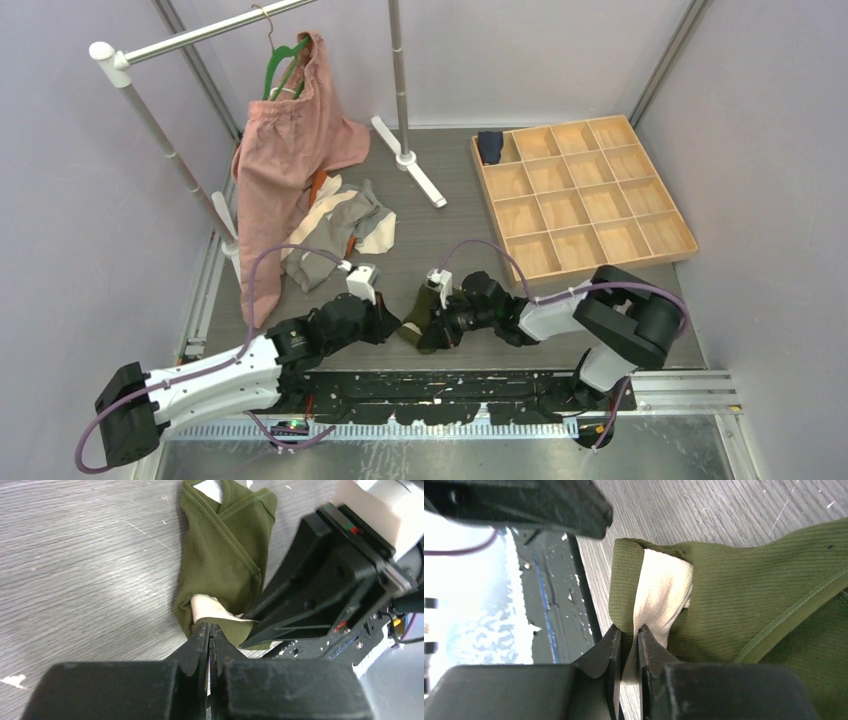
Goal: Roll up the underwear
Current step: Roll the underwear to the center of the board.
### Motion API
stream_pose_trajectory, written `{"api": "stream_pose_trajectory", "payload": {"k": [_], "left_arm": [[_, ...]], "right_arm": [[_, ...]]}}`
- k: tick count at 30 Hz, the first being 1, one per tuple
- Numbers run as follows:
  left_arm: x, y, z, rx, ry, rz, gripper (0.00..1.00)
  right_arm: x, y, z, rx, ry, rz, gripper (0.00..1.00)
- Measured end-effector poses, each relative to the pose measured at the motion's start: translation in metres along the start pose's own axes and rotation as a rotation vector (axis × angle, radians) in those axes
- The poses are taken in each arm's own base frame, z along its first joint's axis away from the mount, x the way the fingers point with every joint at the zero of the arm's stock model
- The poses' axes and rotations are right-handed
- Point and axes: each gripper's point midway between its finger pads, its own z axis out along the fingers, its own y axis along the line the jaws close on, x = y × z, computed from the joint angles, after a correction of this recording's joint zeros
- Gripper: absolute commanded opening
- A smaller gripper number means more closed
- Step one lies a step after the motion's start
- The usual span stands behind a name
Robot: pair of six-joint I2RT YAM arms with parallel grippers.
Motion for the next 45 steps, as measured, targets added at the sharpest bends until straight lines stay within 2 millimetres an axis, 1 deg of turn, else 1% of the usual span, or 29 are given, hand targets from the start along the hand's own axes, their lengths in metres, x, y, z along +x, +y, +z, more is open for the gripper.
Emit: {"api": "stream_pose_trajectory", "payload": {"k": [3,8,12,17,23,25,27,35,45], "left_arm": [[0.006,-0.005,0.004,0.030,0.034,0.029,0.01],[0.019,-0.007,0.012,0.047,0.094,0.075,0.01],[0.014,-0.014,0.014,0.069,0.087,0.092,0.01],[0.004,-0.022,0.019,0.082,0.060,0.108,0.01],[-0.004,-0.016,0.032,0.031,0.017,0.119,0.01],[-0.005,-0.015,0.036,0.022,0.006,0.122,0.01],[-0.004,-0.015,0.040,0.018,0.006,0.123,0.01],[-0.001,-0.017,0.056,0.016,0.010,0.124,0.01],[0.000,-0.018,0.071,-0.007,0.020,0.128,0.01]], "right_arm": [[-0.002,0.000,0.002,-0.066,-0.035,0.138,0.01],[-0.010,-0.005,0.002,-0.153,-0.099,0.359,0.01],[-0.015,-0.009,0.000,-0.200,-0.132,0.502,0.01],[-0.020,-0.014,-0.003,-0.221,-0.165,0.604,0.01],[-0.022,-0.023,-0.007,-0.202,-0.186,0.661,0.03],[-0.022,-0.026,-0.008,-0.191,-0.194,0.669,0.07],[-0.021,-0.029,-0.009,-0.177,-0.198,0.678,0.13],[-0.016,-0.042,-0.010,-0.089,-0.187,0.688,0.28],[-0.017,-0.050,-0.019,0.028,-0.173,0.639,0.35]]}}
